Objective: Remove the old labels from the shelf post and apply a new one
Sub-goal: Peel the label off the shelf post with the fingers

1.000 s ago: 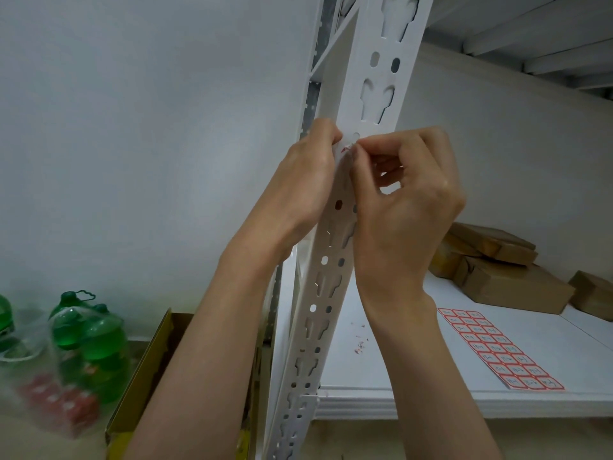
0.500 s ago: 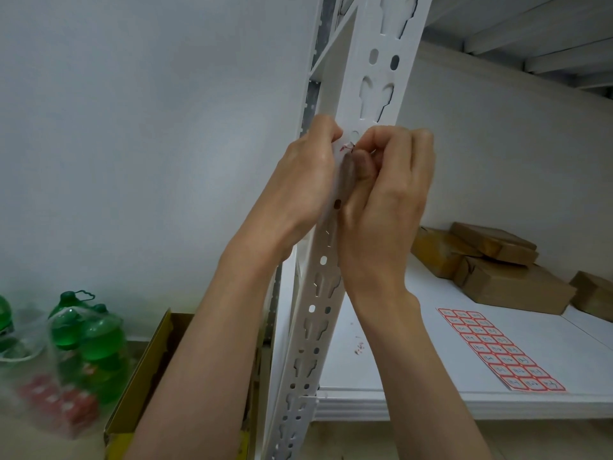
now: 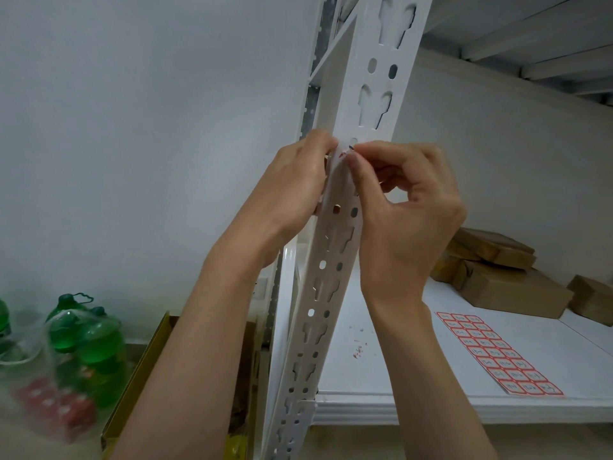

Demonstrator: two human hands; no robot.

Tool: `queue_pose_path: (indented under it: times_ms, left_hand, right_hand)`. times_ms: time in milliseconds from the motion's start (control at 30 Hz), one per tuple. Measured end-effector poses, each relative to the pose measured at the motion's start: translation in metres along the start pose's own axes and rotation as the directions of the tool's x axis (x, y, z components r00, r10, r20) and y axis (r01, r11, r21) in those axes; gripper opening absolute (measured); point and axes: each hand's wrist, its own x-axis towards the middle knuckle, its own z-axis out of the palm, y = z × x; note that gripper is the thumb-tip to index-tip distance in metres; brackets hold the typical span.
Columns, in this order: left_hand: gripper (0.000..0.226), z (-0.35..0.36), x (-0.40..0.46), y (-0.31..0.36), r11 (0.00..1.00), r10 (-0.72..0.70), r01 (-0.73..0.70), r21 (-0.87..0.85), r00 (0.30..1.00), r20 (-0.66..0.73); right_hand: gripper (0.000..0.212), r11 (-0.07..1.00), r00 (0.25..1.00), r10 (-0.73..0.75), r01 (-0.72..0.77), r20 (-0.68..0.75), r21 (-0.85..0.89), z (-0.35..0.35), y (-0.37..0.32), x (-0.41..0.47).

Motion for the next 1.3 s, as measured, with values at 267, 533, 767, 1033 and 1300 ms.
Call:
queue_pose_path:
  times_ms: [267,533,767,1033,1300]
  left_hand:
    - [0.067,-0.002,-0.002,0.003,1.0,0.0,0.001,-0.023,1.0,0.024]
    - [0.063,-0.001,-0.005,0.004,1.0,-0.004,0.004,0.003,1.0,0.024]
    - [0.058,-0.001,-0.005,0.005,1.0,0.002,-0.002,0.012,0.999,0.039]
    - [0.058,-0.004,-0.006,0.005,1.0,0.02,-0.019,-0.018,0.996,0.081]
    - [0.053,-0.007,-0.007,0.005,1.0,0.022,-0.02,-0.021,0.994,0.105]
  right_hand:
    - [0.005,0.992,0.998,-0.066,0.067,0.014,-0.11,0.005,-0.006,0.0]
    - [0.009,0.951,0.989,-0.067,0.102,0.131,-0.291,0.011,-0.014,0.003]
    - [0.026,0.945,0.993,-0.096,0.114,0.072,-0.306,0.018,-0.01,-0.006]
    - [0.004,0.998,0.999,-0.041,0.041,-0.003,-0.046,0.004,0.002,-0.004]
    - [0.006,0.989,0.995,-0.101,0.101,0.01,-0.109,0.001,-0.004,0.0]
